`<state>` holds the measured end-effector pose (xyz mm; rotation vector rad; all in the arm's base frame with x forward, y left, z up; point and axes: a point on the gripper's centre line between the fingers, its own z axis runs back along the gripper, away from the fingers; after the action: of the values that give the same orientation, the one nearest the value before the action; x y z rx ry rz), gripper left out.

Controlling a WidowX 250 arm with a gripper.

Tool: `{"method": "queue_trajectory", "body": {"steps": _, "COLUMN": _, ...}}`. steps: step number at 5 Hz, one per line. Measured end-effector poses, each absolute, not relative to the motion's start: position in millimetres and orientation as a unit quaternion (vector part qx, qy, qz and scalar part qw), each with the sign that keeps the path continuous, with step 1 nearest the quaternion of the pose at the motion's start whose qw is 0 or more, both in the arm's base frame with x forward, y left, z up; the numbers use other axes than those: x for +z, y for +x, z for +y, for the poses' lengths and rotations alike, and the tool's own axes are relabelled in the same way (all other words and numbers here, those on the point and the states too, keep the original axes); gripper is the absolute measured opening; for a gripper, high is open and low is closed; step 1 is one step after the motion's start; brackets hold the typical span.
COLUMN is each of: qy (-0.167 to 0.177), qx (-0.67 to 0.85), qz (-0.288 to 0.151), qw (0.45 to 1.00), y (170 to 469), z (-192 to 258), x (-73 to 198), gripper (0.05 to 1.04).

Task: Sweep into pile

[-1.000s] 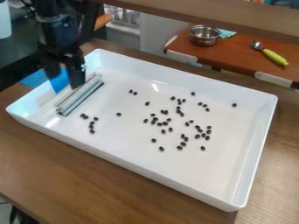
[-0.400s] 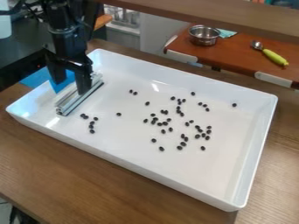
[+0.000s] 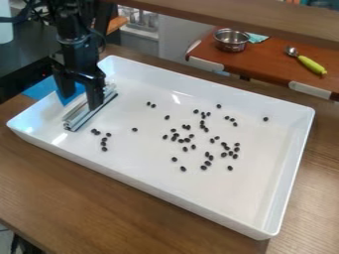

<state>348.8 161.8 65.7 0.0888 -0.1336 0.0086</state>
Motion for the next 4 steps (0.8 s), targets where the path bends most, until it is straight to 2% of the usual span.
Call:
{"method": "queue_trajectory", "body": {"steps": 1, "qy": 0.048, "qx": 0.004, "qz": -0.068, "qw": 0.996, "y": 350, "z": 163, "x": 65, "gripper": 0.948}}
{"method": "queue_trajectory", "body": {"steps": 3, "qy": 0.064, "qx": 0.004, "qz": -0.061, "qw": 0.996, "y": 346, "z": 163, "x": 56, "gripper": 0.364}}
{"method": "queue_trajectory", "body": {"steps": 4, "qy": 0.073, "qx": -0.006, "qz": -0.06, "qw": 0.995, "y": 343, "z": 151, "x": 53, "gripper": 0.33}}
